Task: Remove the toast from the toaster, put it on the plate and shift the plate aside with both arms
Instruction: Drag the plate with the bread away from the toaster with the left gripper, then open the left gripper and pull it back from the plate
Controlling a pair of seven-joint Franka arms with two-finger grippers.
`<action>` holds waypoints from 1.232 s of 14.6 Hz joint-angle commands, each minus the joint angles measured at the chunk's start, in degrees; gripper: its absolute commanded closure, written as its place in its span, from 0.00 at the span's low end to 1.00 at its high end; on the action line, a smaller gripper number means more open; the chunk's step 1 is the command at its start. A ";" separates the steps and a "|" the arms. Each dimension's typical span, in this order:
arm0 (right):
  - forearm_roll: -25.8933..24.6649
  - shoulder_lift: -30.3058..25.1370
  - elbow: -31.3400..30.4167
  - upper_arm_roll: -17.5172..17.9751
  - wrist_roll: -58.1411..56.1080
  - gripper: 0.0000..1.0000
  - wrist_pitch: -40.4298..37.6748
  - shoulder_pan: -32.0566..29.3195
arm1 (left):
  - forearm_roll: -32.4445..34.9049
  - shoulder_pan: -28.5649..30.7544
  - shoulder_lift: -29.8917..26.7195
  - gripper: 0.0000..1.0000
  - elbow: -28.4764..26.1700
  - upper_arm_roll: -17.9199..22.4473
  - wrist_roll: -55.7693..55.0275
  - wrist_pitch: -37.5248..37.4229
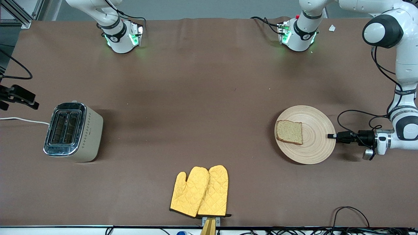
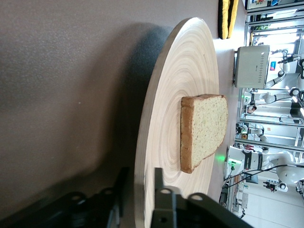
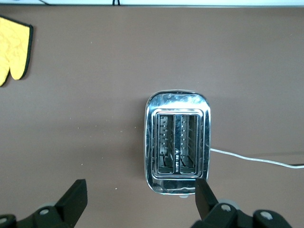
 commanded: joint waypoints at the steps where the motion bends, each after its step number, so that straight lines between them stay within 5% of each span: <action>1: -0.88 -1.01 -0.60 0.67 -0.45 0.00 -0.25 -0.93 | 2.18 -1.65 -0.45 0.00 3.23 1.98 -0.88 -1.34; 8: -0.80 -1.10 -0.60 0.76 -0.46 0.00 -1.04 -0.93 | 20.02 -16.67 -12.83 0.00 14.57 2.08 -11.59 -1.25; 13: -0.62 -1.01 -0.60 0.67 -0.98 0.00 -1.04 -0.93 | 31.80 -27.31 -24.51 0.00 14.58 2.16 -25.87 -0.90; 18: -0.18 -1.01 -0.52 0.67 -1.16 0.00 -0.95 -1.36 | 39.03 -29.00 -36.99 0.00 12.74 1.20 -37.69 -3.86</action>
